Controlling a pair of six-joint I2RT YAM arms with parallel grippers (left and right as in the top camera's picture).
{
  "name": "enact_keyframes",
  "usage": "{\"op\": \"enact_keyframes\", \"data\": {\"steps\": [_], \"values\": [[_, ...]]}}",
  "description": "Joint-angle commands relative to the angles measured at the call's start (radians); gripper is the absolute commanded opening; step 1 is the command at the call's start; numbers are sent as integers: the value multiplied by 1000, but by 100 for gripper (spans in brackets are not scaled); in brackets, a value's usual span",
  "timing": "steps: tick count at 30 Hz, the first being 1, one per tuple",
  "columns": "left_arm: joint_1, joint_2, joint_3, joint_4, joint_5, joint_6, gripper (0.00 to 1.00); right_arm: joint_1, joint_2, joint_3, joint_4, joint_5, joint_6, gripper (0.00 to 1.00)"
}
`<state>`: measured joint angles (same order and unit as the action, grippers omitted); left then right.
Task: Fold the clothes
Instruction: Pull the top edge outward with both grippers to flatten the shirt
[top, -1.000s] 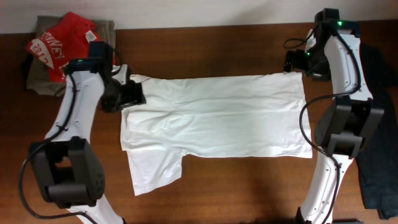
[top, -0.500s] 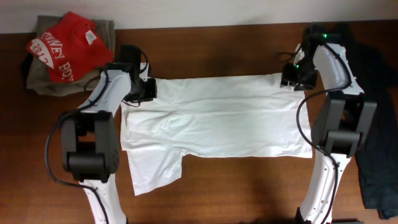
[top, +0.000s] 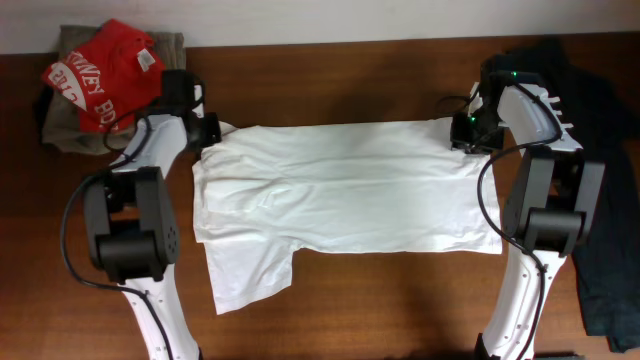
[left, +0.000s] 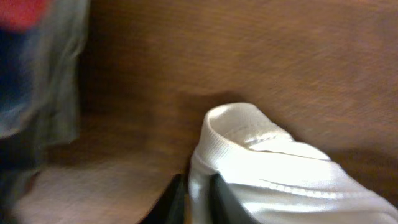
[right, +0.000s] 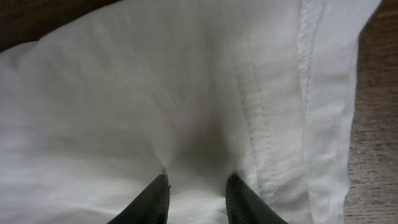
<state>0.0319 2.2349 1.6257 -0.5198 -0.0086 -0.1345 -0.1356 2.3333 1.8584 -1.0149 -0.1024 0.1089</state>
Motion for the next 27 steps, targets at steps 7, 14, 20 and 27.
{"op": "enact_keyframes", "data": {"steps": [7,14,20,27], "values": [[-58,-159,110,-377,180,16,11,5,44,-43,14,39,4,39],[-85,15,24,-392,114,13,9,5,44,-43,10,32,4,39],[26,15,24,-439,-102,-52,10,5,44,-43,11,32,4,38],[95,14,208,-522,-103,-60,10,2,42,58,-4,70,6,40]]}}
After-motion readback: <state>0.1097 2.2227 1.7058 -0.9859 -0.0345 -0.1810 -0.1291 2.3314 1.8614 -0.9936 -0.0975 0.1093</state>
